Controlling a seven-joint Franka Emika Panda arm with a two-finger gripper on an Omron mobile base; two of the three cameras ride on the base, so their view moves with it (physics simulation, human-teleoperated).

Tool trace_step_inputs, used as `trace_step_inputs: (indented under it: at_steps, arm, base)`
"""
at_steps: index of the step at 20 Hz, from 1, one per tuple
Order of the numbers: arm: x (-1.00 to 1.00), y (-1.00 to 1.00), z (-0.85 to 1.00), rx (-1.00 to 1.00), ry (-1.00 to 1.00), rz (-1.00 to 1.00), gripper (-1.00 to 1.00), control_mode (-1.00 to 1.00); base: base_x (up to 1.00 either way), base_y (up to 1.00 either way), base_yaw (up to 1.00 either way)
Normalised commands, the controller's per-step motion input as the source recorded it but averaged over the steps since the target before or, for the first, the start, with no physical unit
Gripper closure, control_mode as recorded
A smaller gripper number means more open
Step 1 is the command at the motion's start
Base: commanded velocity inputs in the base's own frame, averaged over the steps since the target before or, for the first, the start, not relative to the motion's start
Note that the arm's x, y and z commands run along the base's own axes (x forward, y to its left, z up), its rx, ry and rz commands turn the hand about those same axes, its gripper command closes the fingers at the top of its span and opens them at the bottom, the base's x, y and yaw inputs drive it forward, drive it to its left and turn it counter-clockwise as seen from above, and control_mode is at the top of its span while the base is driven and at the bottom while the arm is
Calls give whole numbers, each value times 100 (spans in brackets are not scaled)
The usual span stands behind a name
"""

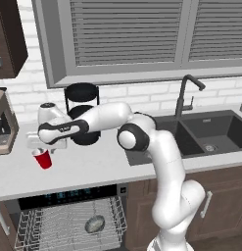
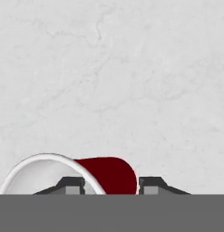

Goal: Pick up the cup and bowl from the counter, place them in the dishwasher, and close the dishwasher door.

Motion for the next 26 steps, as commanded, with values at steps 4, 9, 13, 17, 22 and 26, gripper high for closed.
trace_step_inputs:
  at_steps: [4, 9, 13, 17, 22, 26]
  arm:
    - [-48, -2, 0, 0, -3, 0, 100, -100]
    - [-96, -1, 1, 0, -16, 0, 100, -100]
    - [-100, 0, 23, 0, -34, 0, 100, -100]
    - [-100, 0, 34, 0, -35, 0, 100, -100]
    - [-100, -19, 26, 0, -17, 0, 100, -100]
    - [-100, -48, 4, 8, 1, 0, 100, -100]
  base:
    - [0, 0, 0]
    - [0, 0, 0]
    - [0, 0, 0]
    - [0, 0, 0]
    - [0, 0, 0]
    - [0, 0, 0]
